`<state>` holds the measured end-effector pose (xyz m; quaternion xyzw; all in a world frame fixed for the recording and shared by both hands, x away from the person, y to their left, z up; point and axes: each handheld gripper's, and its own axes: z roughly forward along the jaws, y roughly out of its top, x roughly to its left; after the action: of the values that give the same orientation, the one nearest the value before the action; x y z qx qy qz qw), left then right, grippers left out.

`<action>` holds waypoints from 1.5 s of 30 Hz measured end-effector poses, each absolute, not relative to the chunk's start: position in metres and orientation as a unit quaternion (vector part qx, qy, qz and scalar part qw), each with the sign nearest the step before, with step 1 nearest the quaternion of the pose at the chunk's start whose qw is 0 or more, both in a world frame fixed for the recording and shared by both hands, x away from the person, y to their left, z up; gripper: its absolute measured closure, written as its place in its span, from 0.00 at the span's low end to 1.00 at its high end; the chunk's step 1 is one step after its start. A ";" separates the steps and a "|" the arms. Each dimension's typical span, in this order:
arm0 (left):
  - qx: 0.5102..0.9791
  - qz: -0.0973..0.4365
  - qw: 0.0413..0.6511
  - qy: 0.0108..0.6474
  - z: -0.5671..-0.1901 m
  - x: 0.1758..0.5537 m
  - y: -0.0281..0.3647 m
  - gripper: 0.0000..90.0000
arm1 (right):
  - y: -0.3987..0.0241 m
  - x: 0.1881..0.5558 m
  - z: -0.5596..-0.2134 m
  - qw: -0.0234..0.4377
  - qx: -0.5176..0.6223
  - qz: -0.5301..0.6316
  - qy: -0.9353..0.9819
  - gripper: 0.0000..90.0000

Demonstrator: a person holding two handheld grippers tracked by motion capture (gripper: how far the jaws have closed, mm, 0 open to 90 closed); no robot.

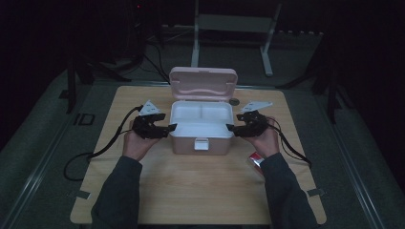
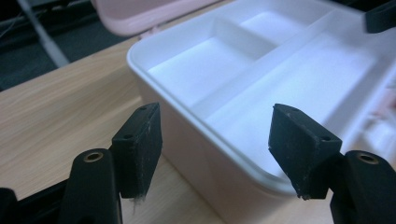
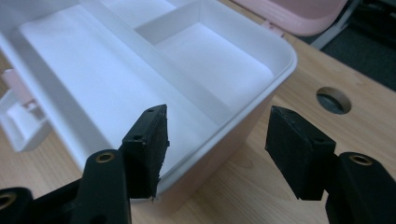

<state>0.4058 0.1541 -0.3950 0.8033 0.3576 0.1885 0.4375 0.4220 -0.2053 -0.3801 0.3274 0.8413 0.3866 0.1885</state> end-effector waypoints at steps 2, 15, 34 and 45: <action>0.807 0.185 0.429 0.362 -0.398 0.411 0.152 0.40 | -0.204 0.425 -0.383 0.183 0.330 0.386 0.842 0.44; 0.807 0.157 0.428 0.374 -0.405 0.412 0.145 0.50 | -0.201 0.427 -0.392 0.159 0.335 0.379 0.848 0.47; 0.805 0.144 0.437 0.375 -0.405 0.375 0.132 0.49 | -0.213 0.393 -0.394 0.167 0.327 0.361 0.857 0.45; 0.806 0.155 0.436 0.370 -0.403 0.370 0.130 0.49 | -0.218 0.386 -0.389 0.180 0.325 0.367 0.853 0.47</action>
<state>0.3704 0.1299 -0.4029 0.8058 0.3700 0.1549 0.4357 0.3859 -0.2178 -0.3886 0.3249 0.8528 0.3674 0.1796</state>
